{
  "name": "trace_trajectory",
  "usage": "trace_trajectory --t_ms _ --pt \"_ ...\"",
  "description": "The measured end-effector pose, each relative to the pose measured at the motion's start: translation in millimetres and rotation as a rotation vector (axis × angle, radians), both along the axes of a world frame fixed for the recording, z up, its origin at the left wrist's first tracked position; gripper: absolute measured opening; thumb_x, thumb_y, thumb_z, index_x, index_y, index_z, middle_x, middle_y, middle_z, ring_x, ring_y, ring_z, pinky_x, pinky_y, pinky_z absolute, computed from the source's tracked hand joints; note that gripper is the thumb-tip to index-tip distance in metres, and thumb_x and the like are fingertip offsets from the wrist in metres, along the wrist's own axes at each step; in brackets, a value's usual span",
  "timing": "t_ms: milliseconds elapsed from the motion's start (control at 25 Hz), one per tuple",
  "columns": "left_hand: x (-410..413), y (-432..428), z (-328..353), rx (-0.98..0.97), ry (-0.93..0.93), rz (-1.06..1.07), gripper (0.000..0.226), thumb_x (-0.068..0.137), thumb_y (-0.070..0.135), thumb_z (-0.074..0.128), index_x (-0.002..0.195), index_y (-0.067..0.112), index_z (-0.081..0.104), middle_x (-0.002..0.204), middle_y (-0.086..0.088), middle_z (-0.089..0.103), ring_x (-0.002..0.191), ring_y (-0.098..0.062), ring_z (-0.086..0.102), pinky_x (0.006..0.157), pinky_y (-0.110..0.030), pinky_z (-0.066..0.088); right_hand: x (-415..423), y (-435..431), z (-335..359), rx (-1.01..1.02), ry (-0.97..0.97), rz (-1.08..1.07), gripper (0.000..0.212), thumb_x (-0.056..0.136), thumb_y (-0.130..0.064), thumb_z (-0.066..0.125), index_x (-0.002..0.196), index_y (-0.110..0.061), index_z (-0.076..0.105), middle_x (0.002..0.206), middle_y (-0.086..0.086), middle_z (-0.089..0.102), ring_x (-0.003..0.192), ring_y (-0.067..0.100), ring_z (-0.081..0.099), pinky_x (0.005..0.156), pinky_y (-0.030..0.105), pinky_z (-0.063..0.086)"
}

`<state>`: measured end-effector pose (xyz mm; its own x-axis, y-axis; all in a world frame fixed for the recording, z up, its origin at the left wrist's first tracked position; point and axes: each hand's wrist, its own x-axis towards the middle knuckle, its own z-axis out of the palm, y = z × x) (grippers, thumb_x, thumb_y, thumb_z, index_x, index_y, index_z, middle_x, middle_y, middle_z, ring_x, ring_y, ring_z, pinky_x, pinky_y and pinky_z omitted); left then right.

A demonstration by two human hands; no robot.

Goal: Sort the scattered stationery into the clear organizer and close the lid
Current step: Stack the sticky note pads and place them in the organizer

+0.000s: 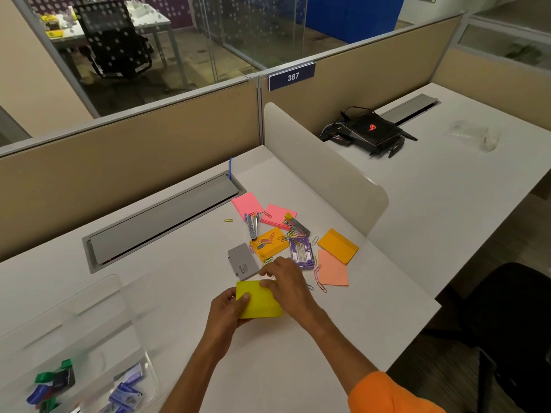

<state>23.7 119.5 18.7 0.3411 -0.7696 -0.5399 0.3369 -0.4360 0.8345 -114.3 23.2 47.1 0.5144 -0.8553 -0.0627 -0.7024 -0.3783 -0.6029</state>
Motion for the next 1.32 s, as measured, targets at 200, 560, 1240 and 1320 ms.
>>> trace_trajectory --t_ms 200,560,1240,1320 --pt "4 -2 -11 0.023 -0.009 0.009 0.031 0.094 0.013 0.06 0.124 0.007 0.057 0.117 -0.015 0.064 0.105 -0.031 0.065 0.079 -0.042 0.059 -58 -35 -7 -0.004 0.195 -0.454 0.036 0.093 -0.029 0.063 0.123 -0.011 0.057 0.125 0.011 0.058 0.117 0.025 0.051 0.092 0.031 0.046" --pt "3 -5 -18 0.023 -0.011 0.002 0.023 0.094 0.015 0.06 0.117 0.014 0.057 0.109 -0.007 0.066 0.099 -0.027 0.066 0.072 -0.036 0.059 -94 -40 -40 0.18 0.499 -0.749 0.072 0.082 -0.054 0.067 0.128 -0.004 0.044 0.13 0.017 0.054 0.117 0.029 0.054 0.094 0.036 0.048" --pt "8 -6 -19 0.038 -0.001 0.021 0.031 0.095 0.014 0.06 0.125 0.007 0.056 0.12 -0.016 0.063 0.104 -0.032 0.064 0.08 -0.041 0.057 -131 -32 -28 0.497 -0.374 -1.055 0.026 0.088 -0.007 0.065 0.11 0.006 0.066 0.101 0.021 0.07 0.084 0.034 0.069 0.082 0.044 0.059" --pt "6 -6 -18 0.044 0.009 0.02 0.029 0.095 0.014 0.059 0.124 0.008 0.056 0.12 -0.015 0.063 0.104 -0.031 0.064 0.078 -0.041 0.058 -136 -24 -23 0.516 -0.393 -1.051 0.027 0.093 -0.006 0.059 0.118 0.003 0.061 0.11 0.021 0.066 0.086 0.034 0.068 0.078 0.043 0.061"
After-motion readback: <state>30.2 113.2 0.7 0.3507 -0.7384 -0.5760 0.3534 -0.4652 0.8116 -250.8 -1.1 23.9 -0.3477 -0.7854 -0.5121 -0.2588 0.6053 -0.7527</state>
